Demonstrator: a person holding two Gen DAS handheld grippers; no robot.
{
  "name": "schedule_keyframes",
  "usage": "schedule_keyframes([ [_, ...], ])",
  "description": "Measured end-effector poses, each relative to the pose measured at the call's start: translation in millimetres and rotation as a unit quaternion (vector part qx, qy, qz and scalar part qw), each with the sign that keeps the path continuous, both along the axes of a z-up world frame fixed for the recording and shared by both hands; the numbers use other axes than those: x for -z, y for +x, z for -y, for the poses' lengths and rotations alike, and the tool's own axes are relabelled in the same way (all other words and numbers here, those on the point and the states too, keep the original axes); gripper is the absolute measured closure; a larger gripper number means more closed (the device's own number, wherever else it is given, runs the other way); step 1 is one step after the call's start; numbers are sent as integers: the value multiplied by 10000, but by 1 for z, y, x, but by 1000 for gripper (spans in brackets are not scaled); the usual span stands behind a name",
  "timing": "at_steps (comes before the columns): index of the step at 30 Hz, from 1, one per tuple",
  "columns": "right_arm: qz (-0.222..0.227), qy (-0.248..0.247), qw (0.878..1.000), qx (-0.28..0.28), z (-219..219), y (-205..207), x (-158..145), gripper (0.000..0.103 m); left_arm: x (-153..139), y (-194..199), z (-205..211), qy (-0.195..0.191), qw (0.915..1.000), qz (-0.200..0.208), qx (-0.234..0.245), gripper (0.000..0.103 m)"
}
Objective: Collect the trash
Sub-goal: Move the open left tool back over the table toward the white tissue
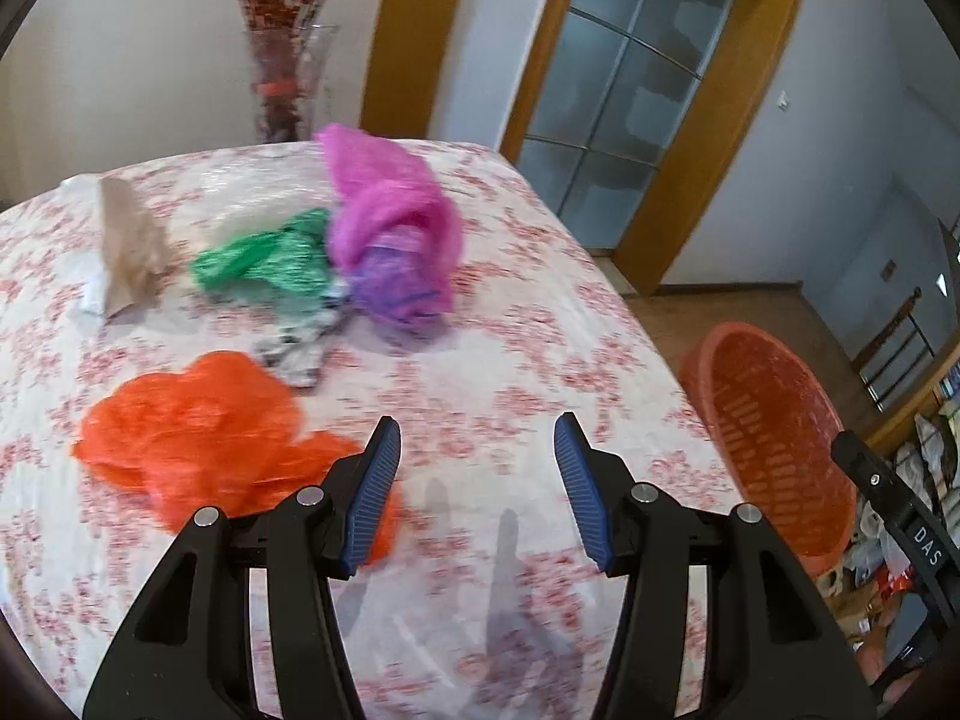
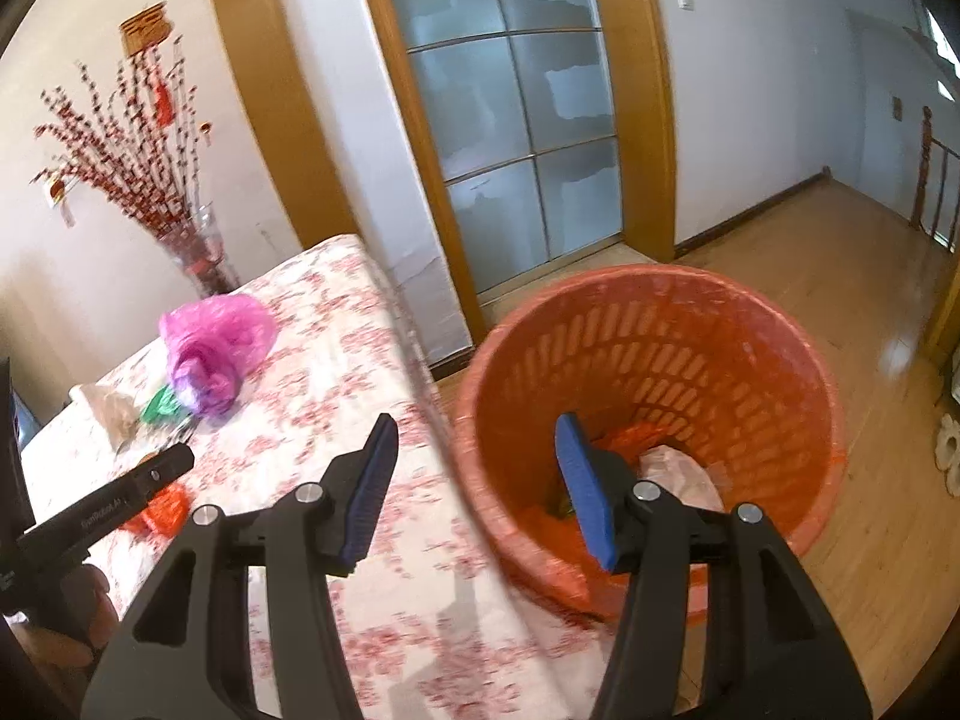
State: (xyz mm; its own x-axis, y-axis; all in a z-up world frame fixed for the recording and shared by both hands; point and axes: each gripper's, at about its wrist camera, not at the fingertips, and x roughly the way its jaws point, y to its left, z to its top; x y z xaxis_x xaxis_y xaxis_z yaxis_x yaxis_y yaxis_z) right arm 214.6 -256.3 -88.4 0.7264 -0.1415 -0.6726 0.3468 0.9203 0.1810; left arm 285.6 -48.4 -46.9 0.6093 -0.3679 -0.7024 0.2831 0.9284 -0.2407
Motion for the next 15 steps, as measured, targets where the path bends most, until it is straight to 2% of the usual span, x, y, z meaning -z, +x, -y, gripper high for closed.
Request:
schedule_keyframes([
  [10, -174, 5, 9962, -852, -66, 22, 5, 49, -2, 0, -71, 0, 9978, 43, -663, 49],
  [15, -254, -49, 9944, -1023, -84, 24, 7, 49, -1, 6, -94, 26, 9959, 33, -905, 49],
])
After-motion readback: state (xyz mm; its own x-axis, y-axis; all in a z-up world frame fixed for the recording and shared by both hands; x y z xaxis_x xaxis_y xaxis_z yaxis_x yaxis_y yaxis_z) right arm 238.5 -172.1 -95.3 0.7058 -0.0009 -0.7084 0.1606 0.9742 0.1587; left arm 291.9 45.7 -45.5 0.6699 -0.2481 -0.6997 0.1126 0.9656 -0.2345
